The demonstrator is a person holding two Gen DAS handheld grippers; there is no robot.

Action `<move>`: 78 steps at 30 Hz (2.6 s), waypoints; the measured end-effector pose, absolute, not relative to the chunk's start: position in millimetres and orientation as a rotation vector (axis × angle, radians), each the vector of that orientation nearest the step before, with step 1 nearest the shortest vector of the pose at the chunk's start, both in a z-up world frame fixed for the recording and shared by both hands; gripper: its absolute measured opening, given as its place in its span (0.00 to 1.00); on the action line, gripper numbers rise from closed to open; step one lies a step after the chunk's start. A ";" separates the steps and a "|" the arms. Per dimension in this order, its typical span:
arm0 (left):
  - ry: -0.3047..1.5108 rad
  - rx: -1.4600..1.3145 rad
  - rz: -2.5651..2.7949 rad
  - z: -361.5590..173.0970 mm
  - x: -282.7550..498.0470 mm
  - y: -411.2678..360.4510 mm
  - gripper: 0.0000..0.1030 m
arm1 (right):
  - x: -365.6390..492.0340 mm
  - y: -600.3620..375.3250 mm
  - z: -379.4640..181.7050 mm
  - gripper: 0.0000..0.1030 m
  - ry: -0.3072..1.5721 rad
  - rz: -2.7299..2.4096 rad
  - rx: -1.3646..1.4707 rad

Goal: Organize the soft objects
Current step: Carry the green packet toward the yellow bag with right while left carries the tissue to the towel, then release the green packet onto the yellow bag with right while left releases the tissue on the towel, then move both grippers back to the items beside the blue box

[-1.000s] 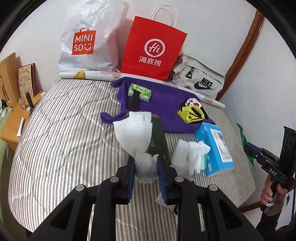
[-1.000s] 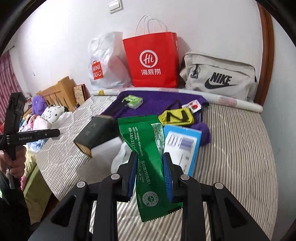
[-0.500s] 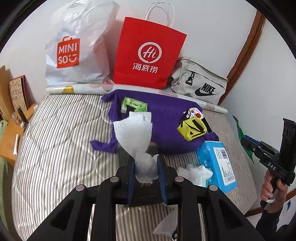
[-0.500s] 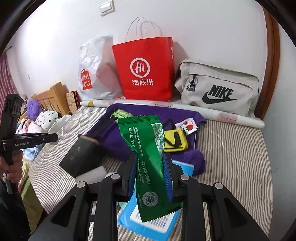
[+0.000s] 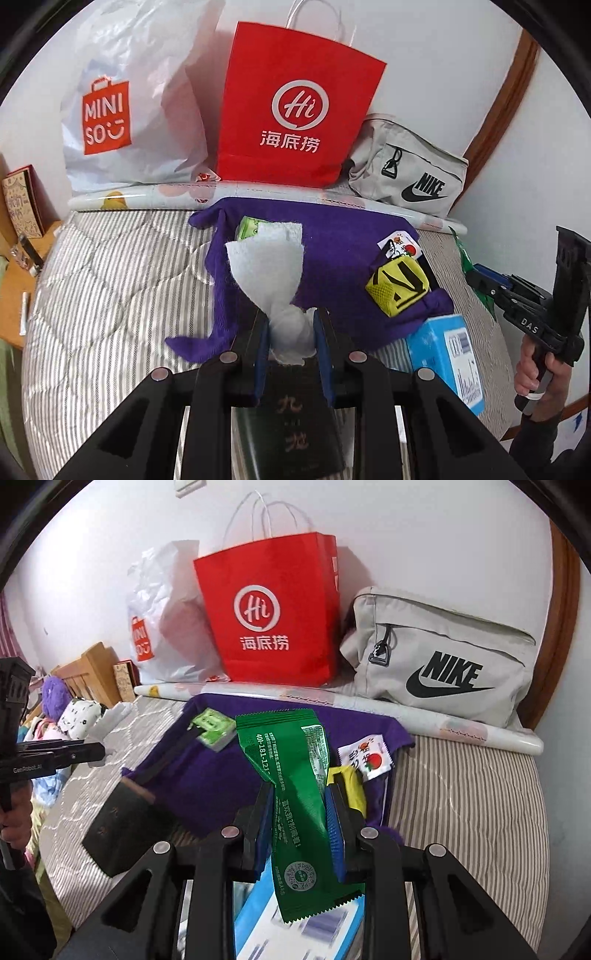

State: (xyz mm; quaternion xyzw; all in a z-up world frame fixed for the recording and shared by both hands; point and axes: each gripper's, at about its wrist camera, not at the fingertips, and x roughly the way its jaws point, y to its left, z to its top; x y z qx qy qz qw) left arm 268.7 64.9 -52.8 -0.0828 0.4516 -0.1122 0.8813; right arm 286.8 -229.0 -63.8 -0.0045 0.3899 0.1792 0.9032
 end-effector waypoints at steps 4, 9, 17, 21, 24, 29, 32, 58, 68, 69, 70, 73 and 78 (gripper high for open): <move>0.990 -0.201 -0.260 -66.9 292.8 64.6 0.22 | 311.5 -225.6 -72.1 0.27 0.836 0.366 -0.035; 1.021 -0.205 -0.287 -78.2 313.6 55.5 0.22 | 343.3 -219.4 -84.5 0.27 0.870 0.370 -0.051; 1.101 -0.179 -0.312 -102.6 350.0 36.7 0.22 | 381.2 -205.3 -108.3 0.27 0.938 0.386 -0.073; 1.130 -0.143 -0.304 -112.7 358.8 31.1 0.22 | 390.0 -202.5 -123.7 0.27 0.977 0.386 -0.103; 1.149 -0.136 -0.300 -120.8 364.2 28.1 0.22 | 396.8 -203.6 -134.3 0.28 1.009 0.375 -0.096; 1.164 -0.125 -0.303 -127.8 369.9 24.2 0.22 | 399.8 -202.6 -136.9 0.30 1.017 0.383 -0.100; 1.158 -0.120 -0.305 -127.4 371.6 21.8 0.22 | 400.9 -202.2 -137.2 0.31 1.022 0.382 -0.101; 1.011 -0.149 -0.267 -83.5 318.6 43.0 0.58 | 345.6 -214.4 -99.1 0.63 0.934 0.373 -0.050; 0.982 -0.105 -0.305 -59.2 235.2 37.6 0.58 | 260.1 -201.1 -82.7 0.63 0.907 0.449 -0.013; 0.981 -0.095 -0.308 -60.0 225.2 36.3 0.58 | 252.0 -199.8 -82.1 0.63 0.905 0.459 -0.016; 0.979 -0.089 -0.310 -61.1 215.5 35.8 0.58 | 244.6 -197.4 -82.3 0.63 0.903 0.466 -0.018; 0.987 -0.082 -0.319 -67.2 191.7 37.0 0.58 | 224.8 -188.6 -86.8 0.63 0.913 0.496 -0.031; 0.993 -0.112 -0.321 -79.4 155.3 48.8 0.58 | 205.0 -167.4 -102.3 0.63 0.935 0.541 -0.094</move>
